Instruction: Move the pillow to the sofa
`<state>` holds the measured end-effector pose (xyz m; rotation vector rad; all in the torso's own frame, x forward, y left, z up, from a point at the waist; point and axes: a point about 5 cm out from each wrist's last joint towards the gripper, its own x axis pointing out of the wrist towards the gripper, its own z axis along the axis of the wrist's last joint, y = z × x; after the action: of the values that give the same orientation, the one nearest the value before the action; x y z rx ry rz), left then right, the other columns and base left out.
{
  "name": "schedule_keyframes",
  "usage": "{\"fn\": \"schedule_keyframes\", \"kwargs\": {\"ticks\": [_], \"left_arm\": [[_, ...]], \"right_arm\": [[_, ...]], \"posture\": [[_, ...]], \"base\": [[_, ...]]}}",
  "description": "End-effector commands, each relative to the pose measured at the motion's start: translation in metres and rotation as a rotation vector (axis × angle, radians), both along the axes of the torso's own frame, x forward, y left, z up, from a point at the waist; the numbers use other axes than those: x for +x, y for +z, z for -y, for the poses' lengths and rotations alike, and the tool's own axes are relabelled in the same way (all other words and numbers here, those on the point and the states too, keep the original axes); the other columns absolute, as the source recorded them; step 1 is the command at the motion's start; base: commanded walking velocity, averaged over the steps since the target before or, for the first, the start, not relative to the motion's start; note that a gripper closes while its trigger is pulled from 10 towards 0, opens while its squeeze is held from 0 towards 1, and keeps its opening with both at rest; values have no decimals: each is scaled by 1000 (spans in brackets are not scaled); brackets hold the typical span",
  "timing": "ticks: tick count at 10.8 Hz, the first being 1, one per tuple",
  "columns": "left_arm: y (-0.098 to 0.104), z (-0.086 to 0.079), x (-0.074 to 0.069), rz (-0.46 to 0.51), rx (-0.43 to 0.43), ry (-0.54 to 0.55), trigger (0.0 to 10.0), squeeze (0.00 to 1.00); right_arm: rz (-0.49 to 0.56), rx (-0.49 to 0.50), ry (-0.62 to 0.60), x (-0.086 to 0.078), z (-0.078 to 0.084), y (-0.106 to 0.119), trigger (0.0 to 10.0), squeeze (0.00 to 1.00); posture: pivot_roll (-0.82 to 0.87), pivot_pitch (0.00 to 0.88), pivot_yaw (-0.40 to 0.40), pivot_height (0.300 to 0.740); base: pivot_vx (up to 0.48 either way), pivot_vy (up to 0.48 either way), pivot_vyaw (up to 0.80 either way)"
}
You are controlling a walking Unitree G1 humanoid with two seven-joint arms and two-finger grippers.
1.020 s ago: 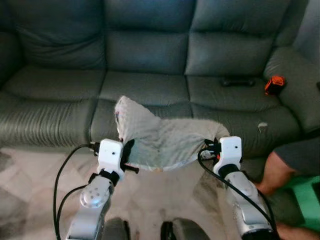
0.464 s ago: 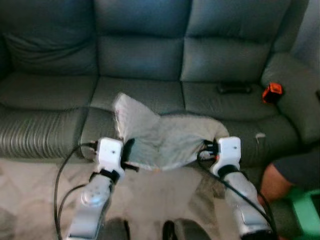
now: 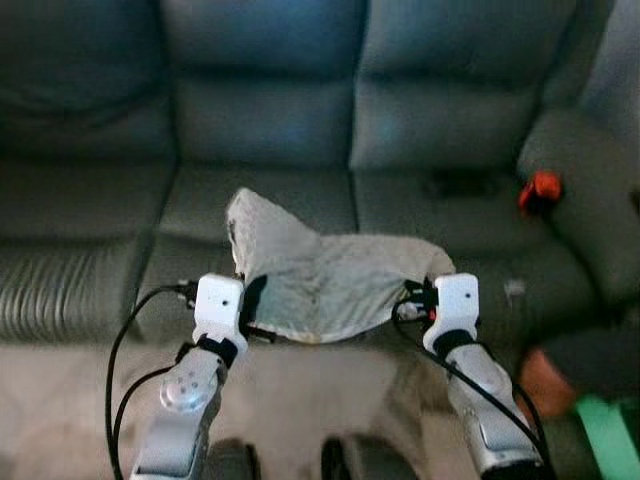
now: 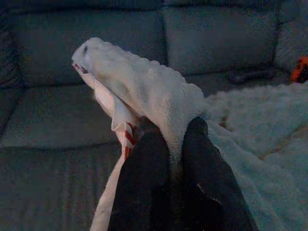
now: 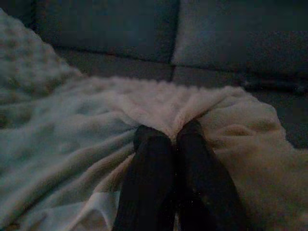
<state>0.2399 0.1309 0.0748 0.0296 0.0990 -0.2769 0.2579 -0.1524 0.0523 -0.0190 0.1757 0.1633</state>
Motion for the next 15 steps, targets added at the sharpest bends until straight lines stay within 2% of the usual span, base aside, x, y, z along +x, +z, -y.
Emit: {"fn": "schedule_keyframes", "kwargs": {"ticks": [1,4,8,13,15], "left_arm": [[2,-5,-1,9,8,6,10000,0],[1,-5,-2,1,7,13,10000,0],[0,-6,-1,-1,20,31,10000,0],[-2,-4,-1,-17,26,33,10000,0],[1,-4,-1,15,33,30,10000,0]], "right_arm": [[10,17,35,0,-10,2,10000,0],[-2,15,42,-2,-10,0,10000,0],[-11,9,41,-2,-9,-2,10000,0],[-13,3,46,-2,-9,-2,10000,0],[-13,3,48,-2,-10,-2,10000,0]], "posture": [[-44,174,-72,740],[-42,174,-72,740],[-42,171,-72,740],[-38,174,-78,740],[-36,173,-78,740]], "base": [[472,0,0],[452,0,0],[0,62,0],[0,480,0],[0,240,0]]}}
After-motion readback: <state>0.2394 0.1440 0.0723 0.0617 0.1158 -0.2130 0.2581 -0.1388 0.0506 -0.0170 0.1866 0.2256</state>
